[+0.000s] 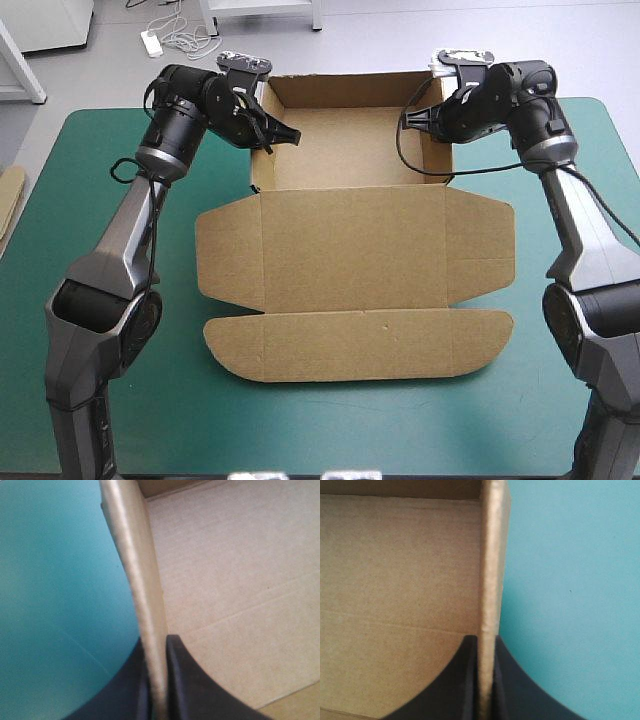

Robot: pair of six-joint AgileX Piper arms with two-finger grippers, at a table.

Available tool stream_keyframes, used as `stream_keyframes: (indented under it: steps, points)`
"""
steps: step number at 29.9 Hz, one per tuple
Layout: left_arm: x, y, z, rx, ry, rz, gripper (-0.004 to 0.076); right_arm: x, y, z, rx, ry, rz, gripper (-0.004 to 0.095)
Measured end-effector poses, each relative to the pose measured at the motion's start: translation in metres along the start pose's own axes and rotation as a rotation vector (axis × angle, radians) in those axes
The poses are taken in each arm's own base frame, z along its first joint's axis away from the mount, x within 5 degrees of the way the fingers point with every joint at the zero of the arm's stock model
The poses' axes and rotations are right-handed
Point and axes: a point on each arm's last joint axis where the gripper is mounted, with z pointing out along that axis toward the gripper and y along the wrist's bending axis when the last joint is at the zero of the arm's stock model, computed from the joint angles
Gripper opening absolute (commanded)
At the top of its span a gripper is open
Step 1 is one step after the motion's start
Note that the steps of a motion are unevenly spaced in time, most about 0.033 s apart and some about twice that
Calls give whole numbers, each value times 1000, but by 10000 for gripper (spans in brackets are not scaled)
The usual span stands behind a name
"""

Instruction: Fold the box

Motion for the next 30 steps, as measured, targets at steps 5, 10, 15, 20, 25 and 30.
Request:
stream_keyframes:
  steps: [5,10,15,20,25,30]
  points:
    - [2,0,16,-14,31,-13,-9,3,-1,11,10,37,-4,-3]
    - [7,1,43,-17,80,-39,-9,7,-2,24,38,76,-19,2]
    - [11,3,60,-43,112,-53,-8,13,-2,48,42,122,-17,2]
    - [15,8,74,-90,140,-50,-8,25,8,85,50,184,-47,2]
    - [22,19,95,-106,183,-63,-9,34,14,110,60,213,-57,2]
    - [28,28,112,-102,216,-90,-9,35,15,118,66,216,-55,1]
